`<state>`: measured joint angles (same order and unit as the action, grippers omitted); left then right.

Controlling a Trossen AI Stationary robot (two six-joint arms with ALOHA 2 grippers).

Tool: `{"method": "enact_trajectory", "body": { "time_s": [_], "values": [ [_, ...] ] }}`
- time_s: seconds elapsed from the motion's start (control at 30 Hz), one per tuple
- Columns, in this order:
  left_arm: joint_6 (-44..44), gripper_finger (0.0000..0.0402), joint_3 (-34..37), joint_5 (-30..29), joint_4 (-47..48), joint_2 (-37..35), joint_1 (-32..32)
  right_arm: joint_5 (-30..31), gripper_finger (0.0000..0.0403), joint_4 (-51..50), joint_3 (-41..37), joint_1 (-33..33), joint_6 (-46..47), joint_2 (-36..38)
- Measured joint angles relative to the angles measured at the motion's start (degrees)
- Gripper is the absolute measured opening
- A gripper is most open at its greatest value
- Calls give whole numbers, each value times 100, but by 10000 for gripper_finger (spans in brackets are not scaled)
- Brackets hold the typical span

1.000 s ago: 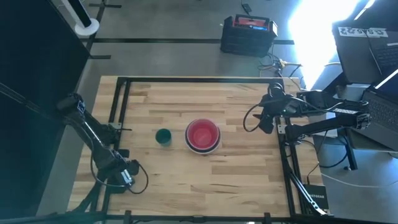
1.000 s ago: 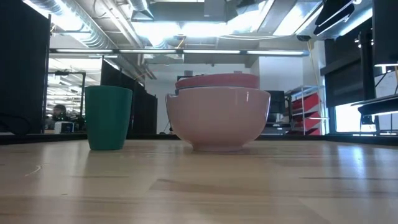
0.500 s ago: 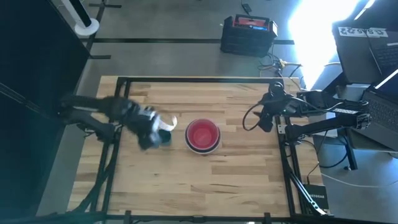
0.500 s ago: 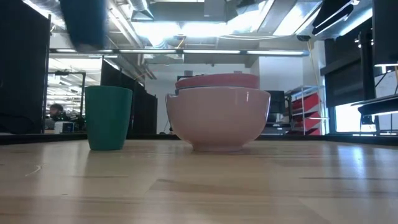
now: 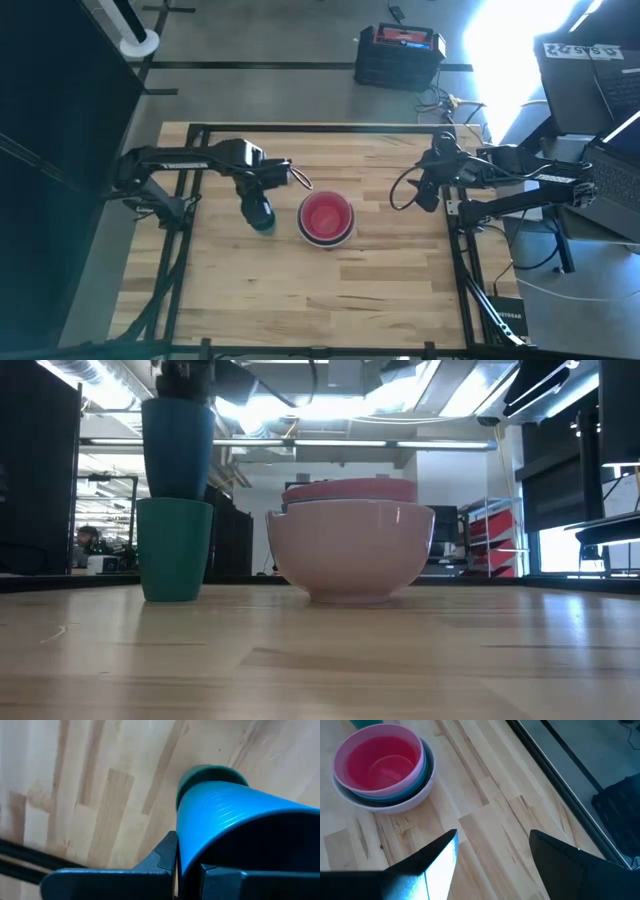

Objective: Nest bowls inside each other
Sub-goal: Stack the blue cup on top of the green cup

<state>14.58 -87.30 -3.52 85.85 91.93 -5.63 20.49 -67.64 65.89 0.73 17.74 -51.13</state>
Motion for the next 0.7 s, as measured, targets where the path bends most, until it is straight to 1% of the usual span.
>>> {"method": "enact_trajectory", "body": {
  "time_s": [0.4,0.7],
  "values": [
    [-234,0,246,392,-382,132,0,-8,232,0,0,-2,-2,0],
    [-545,0,781,318,-886,132,-2,-8,232,-5,0,-2,-9,0]
  ]
}}
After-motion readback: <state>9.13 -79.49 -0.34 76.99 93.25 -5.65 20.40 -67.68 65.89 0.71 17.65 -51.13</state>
